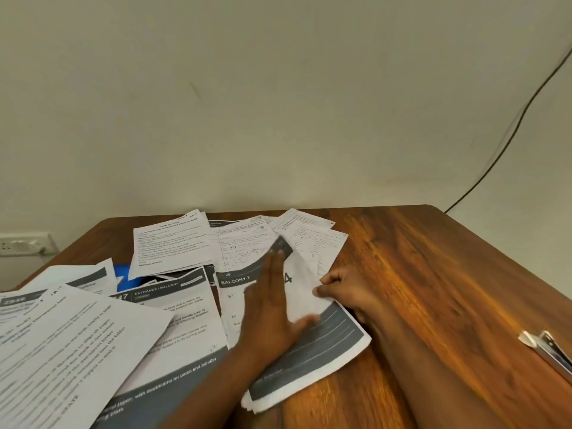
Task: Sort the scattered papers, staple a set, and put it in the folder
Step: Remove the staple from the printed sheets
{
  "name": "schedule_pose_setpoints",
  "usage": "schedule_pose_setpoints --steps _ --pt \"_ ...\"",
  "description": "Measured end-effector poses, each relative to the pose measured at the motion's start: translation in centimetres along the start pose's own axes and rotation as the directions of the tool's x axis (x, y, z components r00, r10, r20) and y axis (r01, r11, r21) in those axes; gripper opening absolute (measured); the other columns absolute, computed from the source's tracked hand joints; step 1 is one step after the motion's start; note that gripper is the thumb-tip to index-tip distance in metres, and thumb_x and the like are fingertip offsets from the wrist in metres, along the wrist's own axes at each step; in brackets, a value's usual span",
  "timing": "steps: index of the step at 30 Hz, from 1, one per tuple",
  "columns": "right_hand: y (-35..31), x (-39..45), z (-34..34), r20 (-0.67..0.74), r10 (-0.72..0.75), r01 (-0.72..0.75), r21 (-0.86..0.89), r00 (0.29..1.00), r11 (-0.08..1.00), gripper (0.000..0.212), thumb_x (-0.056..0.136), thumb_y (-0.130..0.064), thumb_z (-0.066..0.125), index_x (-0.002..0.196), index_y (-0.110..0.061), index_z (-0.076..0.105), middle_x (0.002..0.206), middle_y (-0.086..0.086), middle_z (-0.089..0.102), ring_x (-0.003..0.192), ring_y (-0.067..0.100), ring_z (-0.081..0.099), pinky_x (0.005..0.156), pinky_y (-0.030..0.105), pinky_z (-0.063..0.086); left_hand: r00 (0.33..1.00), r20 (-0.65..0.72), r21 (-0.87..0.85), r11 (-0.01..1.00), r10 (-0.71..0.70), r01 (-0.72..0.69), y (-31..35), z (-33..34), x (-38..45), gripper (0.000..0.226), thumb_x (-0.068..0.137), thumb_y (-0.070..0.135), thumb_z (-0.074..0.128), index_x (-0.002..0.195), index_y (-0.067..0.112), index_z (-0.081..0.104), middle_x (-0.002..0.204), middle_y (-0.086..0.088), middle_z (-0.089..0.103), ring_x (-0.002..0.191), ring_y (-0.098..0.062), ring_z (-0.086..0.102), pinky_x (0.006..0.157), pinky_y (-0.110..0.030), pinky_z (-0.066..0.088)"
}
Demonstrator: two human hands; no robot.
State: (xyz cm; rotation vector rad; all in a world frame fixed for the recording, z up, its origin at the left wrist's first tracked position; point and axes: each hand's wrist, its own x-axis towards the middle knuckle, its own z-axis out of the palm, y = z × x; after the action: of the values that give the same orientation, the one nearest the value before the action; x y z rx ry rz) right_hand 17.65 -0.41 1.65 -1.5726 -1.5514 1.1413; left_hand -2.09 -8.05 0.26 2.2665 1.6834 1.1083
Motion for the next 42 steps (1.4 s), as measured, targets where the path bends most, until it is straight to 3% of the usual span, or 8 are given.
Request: schedule_pose_setpoints --steps 2,5,11,18,25,32,36,42 --pt "-0.1 -0.2 0.3 -0.045 -0.004 0.005 0.016 0.999 1.000 0.009 0.078 -0.008 0.087 0.083 -0.010 0.080 0.081 0.002 0.080 0.076 0.017 0.075 0.067 0.032 0.059 0.994 0.095 0.012 0.998 0.055 -0.056 2.1 0.1 -1.4 0.132 0.060 0.094 0.065 0.163 0.039 0.003 0.172 0.012 0.002 0.156 -0.007 0.008 0.125 -0.036 0.015" --pt "0.0 -0.1 0.4 -0.084 -0.015 0.017 0.027 0.996 0.999 0.008 0.077 -0.008 0.087 0.078 -0.009 0.079 0.080 0.002 0.080 0.077 0.019 0.076 0.072 0.038 0.063 0.970 0.134 0.021 0.978 0.202 -0.207 3.2 0.9 -2.4 0.098 0.054 0.100 0.061 0.135 0.046 0.049 0.139 0.020 0.049 0.124 -0.002 0.049 0.104 -0.034 0.045" --pt "-0.2 0.5 0.5 -0.127 0.058 -0.052 0.055 0.990 0.997 0.011 0.073 -0.009 0.088 0.079 -0.007 0.079 0.084 0.005 0.080 0.081 0.026 0.077 0.075 0.041 0.063 0.934 -0.006 -0.015 0.933 0.358 -0.359 3.4 1.5 -2.6 0.031 0.085 0.062 0.072 0.100 0.034 0.071 0.092 0.018 0.071 0.083 0.000 0.063 0.071 -0.028 0.054" --pt "0.0 1.2 0.9 -0.165 0.050 -0.032 0.107 0.985 0.994 0.011 0.072 -0.006 0.087 0.078 -0.005 0.078 0.082 0.006 0.078 0.079 0.022 0.075 0.065 0.034 0.058 0.997 -0.072 -0.498 0.866 0.003 -0.038 2.8 1.2 -1.8 0.012 0.092 0.035 0.079 0.101 0.030 0.083 0.092 0.019 0.078 0.084 -0.011 0.075 0.073 -0.031 0.060" --pt "0.9 1.8 1.4 -0.208 -0.039 0.078 0.182 0.977 0.980 0.012 0.079 -0.018 0.087 0.081 -0.010 0.078 0.083 0.003 0.079 0.086 0.025 0.076 0.077 0.047 0.062 0.988 -0.066 -0.583 0.809 -0.143 0.078 2.4 1.3 -1.3 0.004 0.090 0.028 0.081 0.091 0.029 0.084 0.081 0.010 0.079 0.075 -0.014 0.073 0.068 -0.038 0.058" --pt "0.5 -0.5 2.7 -0.544 -0.341 0.479 0.130 0.766 0.868 0.021 0.094 -0.045 0.071 0.091 -0.025 0.072 0.100 -0.007 0.069 0.087 0.015 0.066 0.069 0.036 0.058 0.945 -0.056 -0.673 0.711 -0.322 0.202 1.5 1.5 -0.8 0.005 0.088 0.022 0.082 0.085 0.026 0.084 0.082 0.008 0.080 0.080 -0.013 0.076 0.074 -0.031 0.060" --pt "0.9 -0.9 3.1 -0.283 -0.691 0.718 -0.008 0.666 0.696 0.020 0.091 -0.043 0.070 0.094 -0.024 0.074 0.097 -0.010 0.071 0.095 0.020 0.068 0.077 0.035 0.058 0.903 -0.018 -0.738 0.615 -0.429 0.277 1.0 1.2 -0.5 0.005 0.089 0.026 0.081 0.089 0.021 0.083 0.088 0.003 0.081 0.088 -0.017 0.077 0.079 -0.031 0.060" --pt "1.1 -0.5 3.1 -0.109 -0.631 0.639 0.197 0.768 0.744 0.047 0.079 -0.064 0.078 0.095 -0.019 0.079 0.094 0.004 0.077 0.090 0.027 0.072 0.082 0.051 0.055 0.900 0.028 -0.750 0.586 -0.436 0.307 0.8 1.1 -0.4 0.013 0.090 0.035 0.078 0.091 0.022 0.082 0.092 0.002 0.081 0.092 -0.018 0.077 0.083 -0.033 0.062"
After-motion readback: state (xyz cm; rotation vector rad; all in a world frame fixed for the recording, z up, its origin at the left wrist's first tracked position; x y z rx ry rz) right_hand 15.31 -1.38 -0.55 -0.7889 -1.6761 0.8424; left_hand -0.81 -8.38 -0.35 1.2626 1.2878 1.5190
